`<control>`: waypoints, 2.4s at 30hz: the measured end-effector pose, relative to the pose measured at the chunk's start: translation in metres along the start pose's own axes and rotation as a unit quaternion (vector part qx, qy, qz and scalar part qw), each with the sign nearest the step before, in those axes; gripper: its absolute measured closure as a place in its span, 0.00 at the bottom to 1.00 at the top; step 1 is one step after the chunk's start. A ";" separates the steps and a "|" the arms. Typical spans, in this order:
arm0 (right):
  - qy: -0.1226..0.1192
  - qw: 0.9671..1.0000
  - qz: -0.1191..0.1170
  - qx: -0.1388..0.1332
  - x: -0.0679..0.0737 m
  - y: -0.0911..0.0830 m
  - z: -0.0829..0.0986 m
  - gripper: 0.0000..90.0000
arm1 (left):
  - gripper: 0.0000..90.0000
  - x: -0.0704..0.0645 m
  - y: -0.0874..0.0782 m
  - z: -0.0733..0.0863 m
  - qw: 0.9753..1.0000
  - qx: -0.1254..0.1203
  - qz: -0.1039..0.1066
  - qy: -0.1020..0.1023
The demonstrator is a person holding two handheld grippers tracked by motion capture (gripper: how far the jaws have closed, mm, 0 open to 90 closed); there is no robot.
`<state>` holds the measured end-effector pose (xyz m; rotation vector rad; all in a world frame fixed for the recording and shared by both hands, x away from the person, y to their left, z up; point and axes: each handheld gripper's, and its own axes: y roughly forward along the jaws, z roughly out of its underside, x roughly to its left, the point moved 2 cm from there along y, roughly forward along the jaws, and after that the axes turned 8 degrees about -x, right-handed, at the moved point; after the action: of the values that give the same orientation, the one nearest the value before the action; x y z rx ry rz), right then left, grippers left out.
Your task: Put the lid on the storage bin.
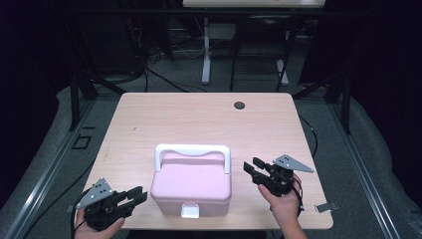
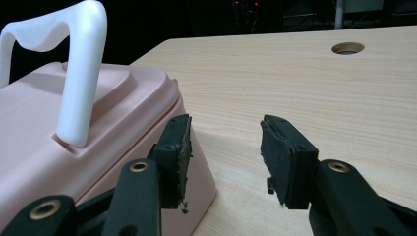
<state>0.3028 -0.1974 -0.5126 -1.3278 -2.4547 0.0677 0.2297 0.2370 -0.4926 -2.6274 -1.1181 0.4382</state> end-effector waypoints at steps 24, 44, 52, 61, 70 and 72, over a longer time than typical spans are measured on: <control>0.006 1.000 0.005 0.001 -0.003 0.001 0.001 0.60 | 0.72 0.021 0.010 -0.014 1.000 -0.009 -0.021 -0.005; 0.009 1.000 0.013 0.001 -0.008 0.000 0.001 0.59 | 0.68 0.069 0.034 -0.039 0.997 -0.015 -0.070 -0.020; 0.010 1.000 0.017 0.002 -0.010 0.000 0.001 0.59 | 0.67 0.081 0.048 -0.039 0.996 -0.014 -0.088 -0.024; -0.004 1.000 0.029 0.011 -0.014 0.001 0.004 0.58 | 0.66 0.095 0.062 -0.031 0.995 -0.008 -0.097 -0.034; -0.006 0.999 0.044 0.022 -0.022 0.003 0.009 0.57 | 0.65 0.105 0.069 -0.018 0.994 0.002 -0.105 -0.038; -0.005 0.999 0.046 0.024 -0.024 0.003 0.011 0.57 | 0.64 0.107 0.070 -0.015 0.993 0.005 -0.108 -0.039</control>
<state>0.3141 -0.2138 -0.5299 -1.4235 -2.3832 0.1540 0.3517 0.2668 -0.5210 -2.4637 -1.4017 0.5036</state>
